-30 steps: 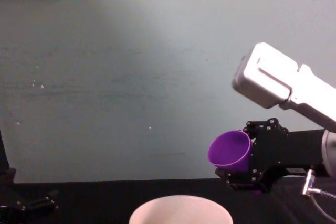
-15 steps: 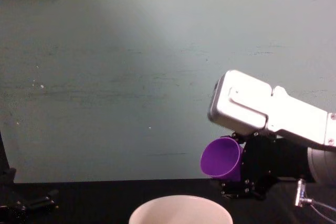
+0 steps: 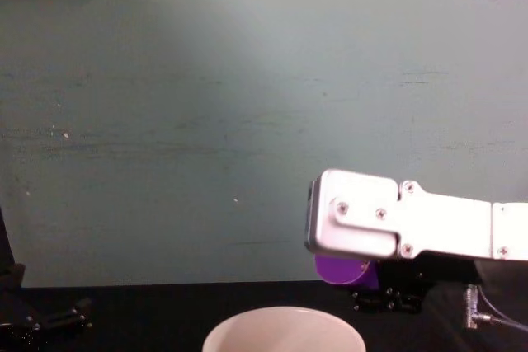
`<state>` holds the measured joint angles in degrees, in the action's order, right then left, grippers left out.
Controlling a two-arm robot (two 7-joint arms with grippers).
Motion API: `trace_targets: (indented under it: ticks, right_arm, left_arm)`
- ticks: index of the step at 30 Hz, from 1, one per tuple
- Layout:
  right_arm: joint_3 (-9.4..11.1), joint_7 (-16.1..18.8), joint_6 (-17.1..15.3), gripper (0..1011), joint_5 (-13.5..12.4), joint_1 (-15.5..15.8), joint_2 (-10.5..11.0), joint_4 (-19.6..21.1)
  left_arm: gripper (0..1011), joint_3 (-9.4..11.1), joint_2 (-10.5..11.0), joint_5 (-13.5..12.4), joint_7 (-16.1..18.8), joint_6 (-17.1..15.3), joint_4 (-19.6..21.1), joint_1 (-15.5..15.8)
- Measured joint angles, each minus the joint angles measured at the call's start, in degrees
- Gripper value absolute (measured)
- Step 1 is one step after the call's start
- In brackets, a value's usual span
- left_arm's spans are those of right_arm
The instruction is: Pick up the cup and pour the mung beans from the cup into the bowl.
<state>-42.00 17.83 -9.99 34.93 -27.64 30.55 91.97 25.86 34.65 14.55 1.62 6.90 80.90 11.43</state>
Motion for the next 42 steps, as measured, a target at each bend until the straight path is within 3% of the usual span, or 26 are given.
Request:
trace_targets:
  ticks: [25, 32, 42]
  right_arm:
    - [-4.49, -2.55, 1.55, 729, 16.43, -0.88, 0.75, -0.25]
    - [-6.11, -4.04, 1.63, 729, 22.19, -0.65, 1.20, -0.42]
    - [-7.05, -5.12, 1.81, 729, 27.34, -0.20, 1.34, -0.61]
  left_arm:
    - [1000, 0.00, 0.00, 0.00, 0.00, 0.00, 0.00, 0.00]
    - [1000, 0.00, 0.00, 0.00, 0.00, 0.00, 0.00, 0.00]
    - [1000, 0.00, 0.00, 0.00, 0.00, 0.00, 0.00, 0.00]
